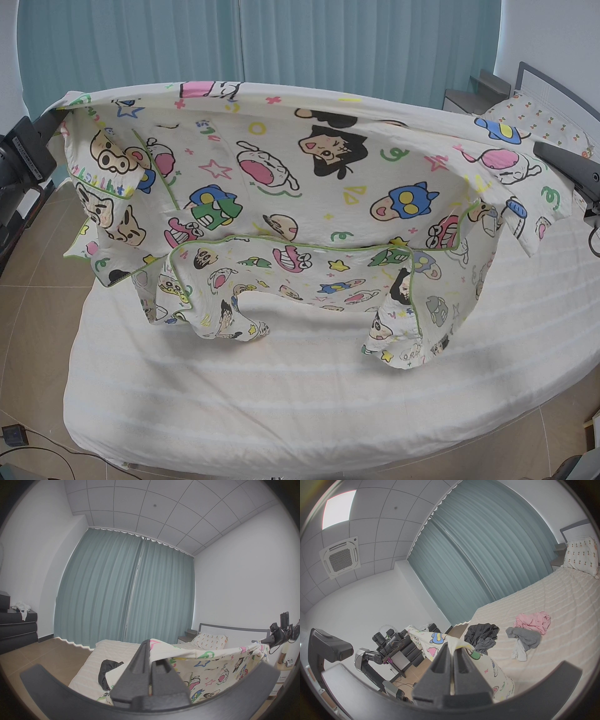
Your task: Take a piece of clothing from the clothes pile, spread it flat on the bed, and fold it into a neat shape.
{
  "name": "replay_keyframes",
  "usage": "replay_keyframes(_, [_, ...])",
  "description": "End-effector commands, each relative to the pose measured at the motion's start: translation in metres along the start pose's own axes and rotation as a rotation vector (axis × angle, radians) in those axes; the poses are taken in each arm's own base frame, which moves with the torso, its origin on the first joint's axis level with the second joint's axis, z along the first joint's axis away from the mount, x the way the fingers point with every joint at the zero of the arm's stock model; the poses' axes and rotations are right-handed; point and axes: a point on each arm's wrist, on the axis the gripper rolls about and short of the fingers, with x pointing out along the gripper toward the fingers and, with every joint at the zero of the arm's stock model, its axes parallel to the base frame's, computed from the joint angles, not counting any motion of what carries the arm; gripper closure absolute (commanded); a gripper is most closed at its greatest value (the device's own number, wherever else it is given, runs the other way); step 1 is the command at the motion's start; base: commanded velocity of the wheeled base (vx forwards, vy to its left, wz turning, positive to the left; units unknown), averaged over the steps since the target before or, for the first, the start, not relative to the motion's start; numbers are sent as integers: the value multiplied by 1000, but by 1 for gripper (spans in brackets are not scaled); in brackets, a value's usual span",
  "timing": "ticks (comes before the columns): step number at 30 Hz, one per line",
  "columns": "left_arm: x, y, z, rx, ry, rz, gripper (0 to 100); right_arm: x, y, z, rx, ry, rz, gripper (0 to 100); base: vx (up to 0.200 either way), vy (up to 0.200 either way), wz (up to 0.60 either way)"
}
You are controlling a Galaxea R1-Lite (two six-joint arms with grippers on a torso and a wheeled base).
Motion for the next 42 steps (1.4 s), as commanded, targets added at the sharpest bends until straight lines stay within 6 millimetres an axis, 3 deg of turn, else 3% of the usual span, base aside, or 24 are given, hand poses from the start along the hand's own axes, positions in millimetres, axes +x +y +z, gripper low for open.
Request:
replay_keyframes(1, [-3, 1, -3, 0, 10, 2, 100, -2, 3, 3, -12, -23, 17, 100, 0, 0, 0])
replay_keyframes(10, [-7, 2, 2, -8, -10, -4, 100, -10, 15, 7, -33, -45, 108, 100, 0, 0, 0])
replay_keyframes(42, [-10, -3, 7, 8, -26, -33, 100, -17, 20, 14, -53, -78, 116, 100, 0, -200, 0])
